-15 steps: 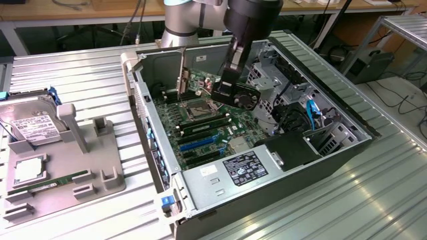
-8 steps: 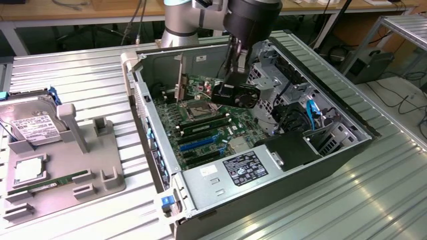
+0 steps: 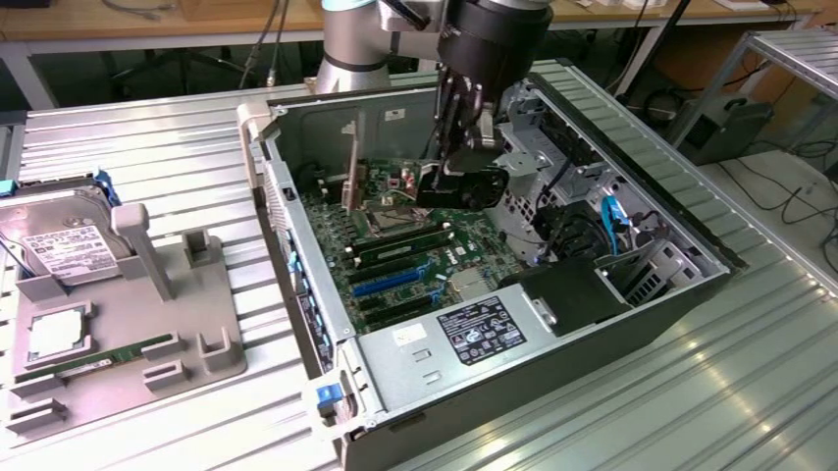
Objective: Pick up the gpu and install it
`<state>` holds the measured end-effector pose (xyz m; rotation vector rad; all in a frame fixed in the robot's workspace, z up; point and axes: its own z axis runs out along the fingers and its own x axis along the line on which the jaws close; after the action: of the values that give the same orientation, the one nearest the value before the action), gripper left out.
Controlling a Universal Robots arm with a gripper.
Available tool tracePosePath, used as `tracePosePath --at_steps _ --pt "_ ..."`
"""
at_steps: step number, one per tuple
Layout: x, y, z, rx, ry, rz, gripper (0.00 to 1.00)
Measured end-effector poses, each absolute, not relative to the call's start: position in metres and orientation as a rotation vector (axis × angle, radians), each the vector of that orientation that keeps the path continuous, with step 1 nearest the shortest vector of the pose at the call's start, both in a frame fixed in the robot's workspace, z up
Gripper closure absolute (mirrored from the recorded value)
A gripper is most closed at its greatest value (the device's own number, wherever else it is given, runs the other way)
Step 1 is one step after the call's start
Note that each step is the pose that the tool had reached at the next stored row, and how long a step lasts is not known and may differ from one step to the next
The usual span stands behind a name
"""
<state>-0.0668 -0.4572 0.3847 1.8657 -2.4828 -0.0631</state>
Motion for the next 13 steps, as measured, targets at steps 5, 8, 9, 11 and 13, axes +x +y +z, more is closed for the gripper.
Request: tracePosePath --at_steps 5,8,9,11,13 --pt "-0.067 -0.457 0.383 2.002 -2.371 -0.060 0.74" --pt "-0.067 -0.457 0.381 2.079 -2.303 -0.058 0.74" --pt "-0.067 -0.457 0.379 2.097 -2.285 -0.057 0.74" --pt "-0.069 -0.458 0.375 2.111 -2.273 -0.057 0.74" --pt "-0.071 -0.459 0.370 2.111 -2.273 -0.057 0.74"
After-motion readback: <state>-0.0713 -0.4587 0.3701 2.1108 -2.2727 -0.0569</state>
